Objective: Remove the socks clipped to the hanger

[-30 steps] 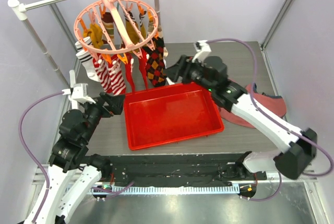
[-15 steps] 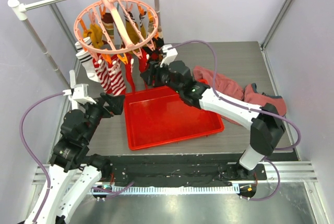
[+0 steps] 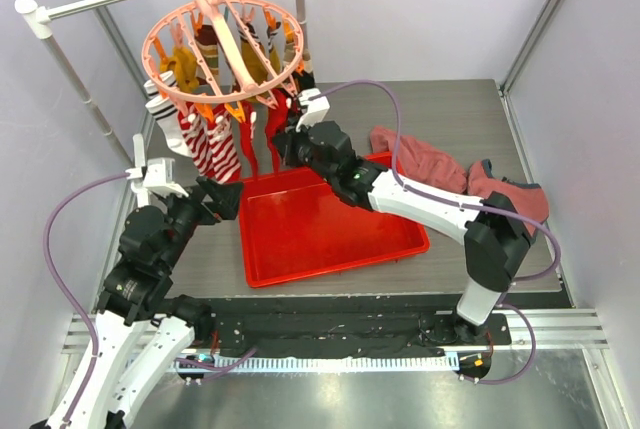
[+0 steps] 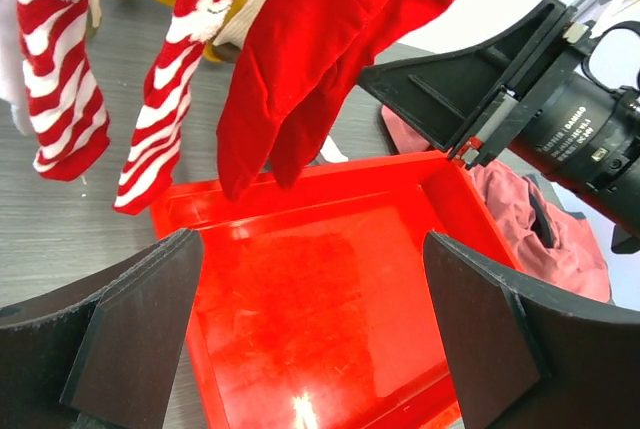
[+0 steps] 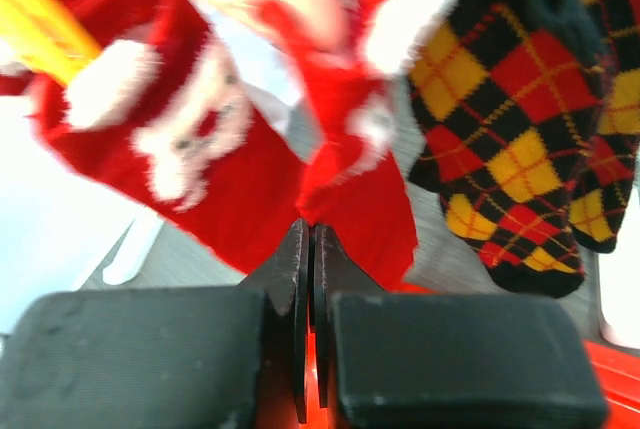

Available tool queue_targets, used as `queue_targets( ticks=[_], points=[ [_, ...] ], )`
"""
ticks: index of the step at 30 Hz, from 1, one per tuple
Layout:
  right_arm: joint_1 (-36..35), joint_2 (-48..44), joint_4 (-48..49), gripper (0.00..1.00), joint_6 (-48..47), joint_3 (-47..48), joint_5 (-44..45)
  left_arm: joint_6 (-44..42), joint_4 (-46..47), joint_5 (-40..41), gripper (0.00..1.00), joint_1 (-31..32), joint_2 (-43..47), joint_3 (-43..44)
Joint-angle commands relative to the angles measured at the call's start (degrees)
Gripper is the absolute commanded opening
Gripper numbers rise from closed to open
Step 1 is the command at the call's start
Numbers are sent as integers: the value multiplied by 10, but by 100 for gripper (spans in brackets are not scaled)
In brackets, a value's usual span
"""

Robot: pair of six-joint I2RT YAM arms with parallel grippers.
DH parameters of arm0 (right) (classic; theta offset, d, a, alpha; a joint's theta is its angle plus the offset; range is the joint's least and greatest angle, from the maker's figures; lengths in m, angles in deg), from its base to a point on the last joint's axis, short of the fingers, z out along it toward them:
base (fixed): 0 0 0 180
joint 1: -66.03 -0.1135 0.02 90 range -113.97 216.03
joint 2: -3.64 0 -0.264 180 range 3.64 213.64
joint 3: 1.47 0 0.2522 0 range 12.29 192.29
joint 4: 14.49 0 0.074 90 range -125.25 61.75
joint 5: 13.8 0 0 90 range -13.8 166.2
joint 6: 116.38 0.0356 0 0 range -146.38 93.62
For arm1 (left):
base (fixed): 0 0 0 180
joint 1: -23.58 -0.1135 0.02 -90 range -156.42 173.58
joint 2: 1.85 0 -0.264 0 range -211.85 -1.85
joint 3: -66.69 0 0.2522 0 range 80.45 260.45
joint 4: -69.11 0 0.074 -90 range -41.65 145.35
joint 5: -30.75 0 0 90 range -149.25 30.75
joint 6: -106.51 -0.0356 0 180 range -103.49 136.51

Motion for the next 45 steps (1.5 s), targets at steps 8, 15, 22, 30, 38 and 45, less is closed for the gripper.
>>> queue_targets(
  ticks=[8, 15, 22, 30, 38, 45],
  points=[
    [-22, -120, 47, 1, 89, -19, -81, -14, 73, -117, 95, -3, -59, 12],
    [-29, -149, 76, 1, 132, -47, -111, -7, 103, -201, 91, -4, -134, 46],
    [-34, -148, 83, 1, 149, -54, -104, -5, 131, -229, 92, -3, -170, 57],
    [-47, -148, 116, 1, 181, -62, -97, 5, 143, -189, 93, -3, -184, 62],
    [-56, -149, 117, 1, 193, -68, -90, 11, 164, -192, 35, -3, -205, 67],
    [-56, -143, -48, 29, 154, 0, -34, 5, 148, -205, 0, -3, -163, 43]
  ],
)
